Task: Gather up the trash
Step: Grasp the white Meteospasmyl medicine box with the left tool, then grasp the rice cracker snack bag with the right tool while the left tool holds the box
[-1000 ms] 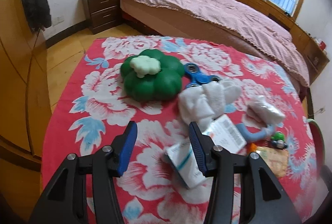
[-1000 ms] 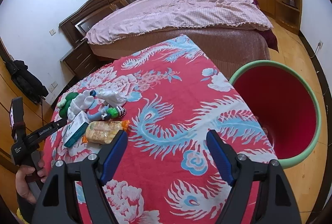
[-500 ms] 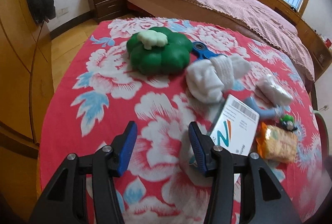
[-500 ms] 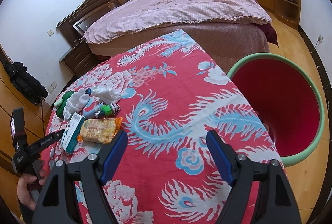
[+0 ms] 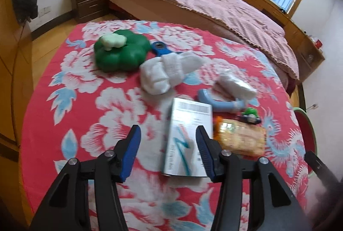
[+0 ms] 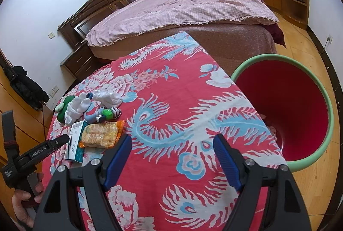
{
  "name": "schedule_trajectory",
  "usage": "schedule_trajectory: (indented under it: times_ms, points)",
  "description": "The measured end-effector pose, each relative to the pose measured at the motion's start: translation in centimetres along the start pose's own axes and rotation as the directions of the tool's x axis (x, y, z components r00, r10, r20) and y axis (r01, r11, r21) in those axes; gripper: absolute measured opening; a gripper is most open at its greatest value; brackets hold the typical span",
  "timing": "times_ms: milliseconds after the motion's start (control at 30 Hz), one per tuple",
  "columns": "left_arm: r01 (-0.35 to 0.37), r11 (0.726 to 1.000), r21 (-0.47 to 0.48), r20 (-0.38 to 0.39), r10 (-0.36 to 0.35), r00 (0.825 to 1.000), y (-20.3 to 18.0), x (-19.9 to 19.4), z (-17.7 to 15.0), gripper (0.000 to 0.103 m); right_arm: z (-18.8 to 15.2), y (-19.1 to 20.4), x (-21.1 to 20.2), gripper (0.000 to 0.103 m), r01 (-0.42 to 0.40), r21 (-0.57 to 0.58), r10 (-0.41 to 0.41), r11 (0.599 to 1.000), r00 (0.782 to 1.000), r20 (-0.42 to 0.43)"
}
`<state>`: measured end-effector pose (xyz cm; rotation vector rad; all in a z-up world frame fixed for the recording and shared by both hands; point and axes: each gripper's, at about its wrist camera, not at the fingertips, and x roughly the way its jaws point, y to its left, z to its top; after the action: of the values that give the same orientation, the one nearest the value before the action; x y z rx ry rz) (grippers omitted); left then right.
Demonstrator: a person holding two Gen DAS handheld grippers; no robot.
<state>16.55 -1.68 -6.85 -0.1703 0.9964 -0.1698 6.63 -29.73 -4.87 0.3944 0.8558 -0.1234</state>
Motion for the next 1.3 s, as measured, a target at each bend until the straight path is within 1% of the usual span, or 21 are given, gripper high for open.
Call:
schedule_trajectory:
  times_ms: [167,400,500,600,633,667,767,967,1033,1100,1167,1233,1300]
  points:
    - [0.003,0.999,0.047,-0.017,-0.002,1.000,-1.6,0.7,-0.1,0.059,-0.1,-0.3,0.1,0.080,-0.001,0.008,0.001,1.000,1.000,-0.003]
    - [-0.035,0.996,0.085,-0.048,0.039,0.998,-2.9,2.7,0.1,0.059,-0.2,-0.8,0.0,0.080,0.001,0.016,-0.001,1.000,1.000,-0.003]
    - [-0.048,0.996,0.074,-0.050,0.052,0.997,-3.1,3.2,0.0,0.059,-0.2,-0.8,0.2,0.080,0.003,0.014,-0.003,1.000,1.000,-0.007]
    - [-0.052,0.996,0.072,-0.026,0.054,0.998,-3.1,3.2,-0.3,0.059,-0.1,-0.4,0.6,0.080,0.003,-0.003,-0.003,1.000,1.000,-0.016]
    - [-0.055,0.996,0.072,-0.023,0.057,0.998,-3.0,3.1,-0.4,0.052,-0.1,-0.2,0.6,0.080,0.001,-0.012,-0.001,1.000,1.000,-0.019]
    - [-0.058,0.996,0.068,-0.019,0.059,0.998,-2.8,3.0,-0.5,0.052,-0.1,0.0,0.7,0.080,0.000,-0.021,0.000,1.000,1.000,-0.021]
    - [-0.036,0.999,0.036,-0.012,0.037,0.999,-2.0,2.4,-0.5,0.051,0.0,1.1,1.0,0.080,-0.006,-0.050,0.005,0.999,1.000,-0.027]
    - [-0.063,0.998,0.020,0.056,0.061,0.997,-0.2,-0.2,-0.3,0.051,0.1,3.7,2.1,0.080,-0.035,-0.109,0.030,0.993,0.998,-0.050]
    - [-0.074,0.997,0.007,0.074,0.074,0.995,0.5,-0.9,-0.2,0.051,0.0,4.7,2.6,0.083,-0.051,-0.132,0.043,0.990,0.997,-0.061]
    - [-0.088,0.996,-0.005,0.088,0.088,0.992,1.4,-1.6,-0.3,0.051,-0.2,5.8,3.2,0.090,-0.066,-0.152,0.055,0.986,0.996,-0.074]
    - [-0.098,0.995,-0.012,0.096,0.099,0.990,1.9,-1.9,-0.3,0.051,-0.3,6.6,3.8,0.090,-0.077,-0.163,0.063,0.984,0.994,-0.090]
    - [-0.109,0.994,-0.023,0.101,0.111,0.989,2.6,-2.2,-0.6,0.051,-0.4,7.7,4.5,0.093,-0.085,-0.175,0.066,0.981,0.992,-0.110]
    - [-0.108,0.993,-0.039,0.100,0.112,0.989,3.3,-2.3,-0.9,0.051,-0.6,8.6,5.2,0.103,-0.091,-0.183,0.070,0.979,0.991,-0.117]
